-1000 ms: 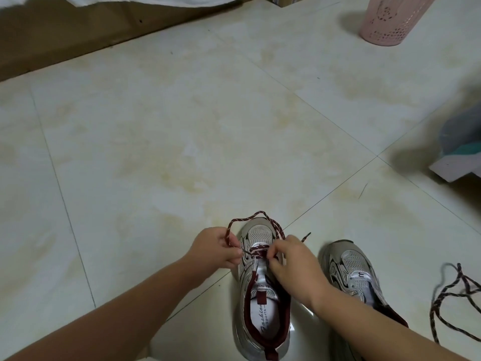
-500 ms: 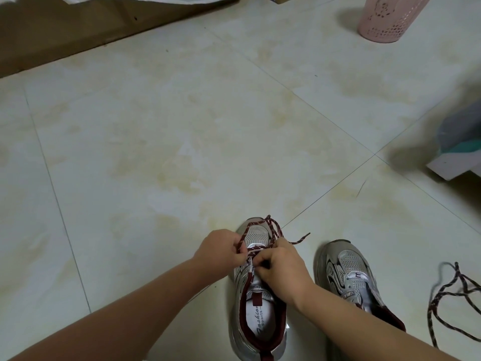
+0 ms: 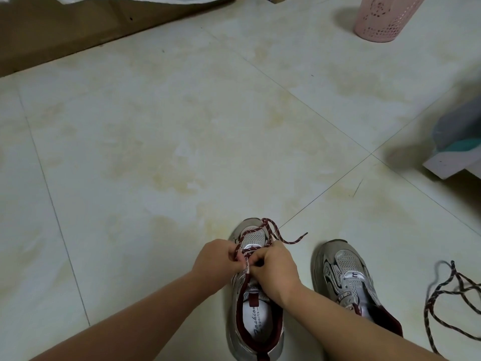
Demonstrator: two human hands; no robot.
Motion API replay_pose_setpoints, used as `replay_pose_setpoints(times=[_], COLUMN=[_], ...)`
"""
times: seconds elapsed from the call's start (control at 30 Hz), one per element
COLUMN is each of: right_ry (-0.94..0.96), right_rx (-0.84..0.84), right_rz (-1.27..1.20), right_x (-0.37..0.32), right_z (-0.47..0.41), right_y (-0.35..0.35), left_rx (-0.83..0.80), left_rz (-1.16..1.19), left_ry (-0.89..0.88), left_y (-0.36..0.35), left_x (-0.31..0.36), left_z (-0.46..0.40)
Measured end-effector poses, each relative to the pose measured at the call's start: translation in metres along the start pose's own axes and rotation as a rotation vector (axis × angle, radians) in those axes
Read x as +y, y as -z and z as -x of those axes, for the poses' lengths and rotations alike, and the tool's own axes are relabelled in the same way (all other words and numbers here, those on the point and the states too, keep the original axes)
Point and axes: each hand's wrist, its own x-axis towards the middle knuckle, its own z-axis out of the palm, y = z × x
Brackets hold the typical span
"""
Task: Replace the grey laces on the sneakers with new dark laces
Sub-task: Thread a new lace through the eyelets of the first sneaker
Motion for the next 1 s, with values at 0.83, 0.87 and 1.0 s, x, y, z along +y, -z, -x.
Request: replay_pose_setpoints(times=[0.83,0.87,1.0], right_ry=[-0.130,-0.137,0.147], right_rx=[-0.116,-0.108,-0.085], right_rz=[-1.268,-1.140,0.348], right_x=[-0.042,-0.041,-0.023], right_z=[0.000,0.000,0.001], right_y=[0.111,0.105,0.093], left_rx=[0.036,0.043,0.038], left_rz=[-0.054,-0.091,-0.106], left_ry=[0.044,0.023,0.019], left_y=[-0.015,-0.015,-0.015], left_x=[0.019,0.021,0.017], left_z=[0.017,0.014,0.011])
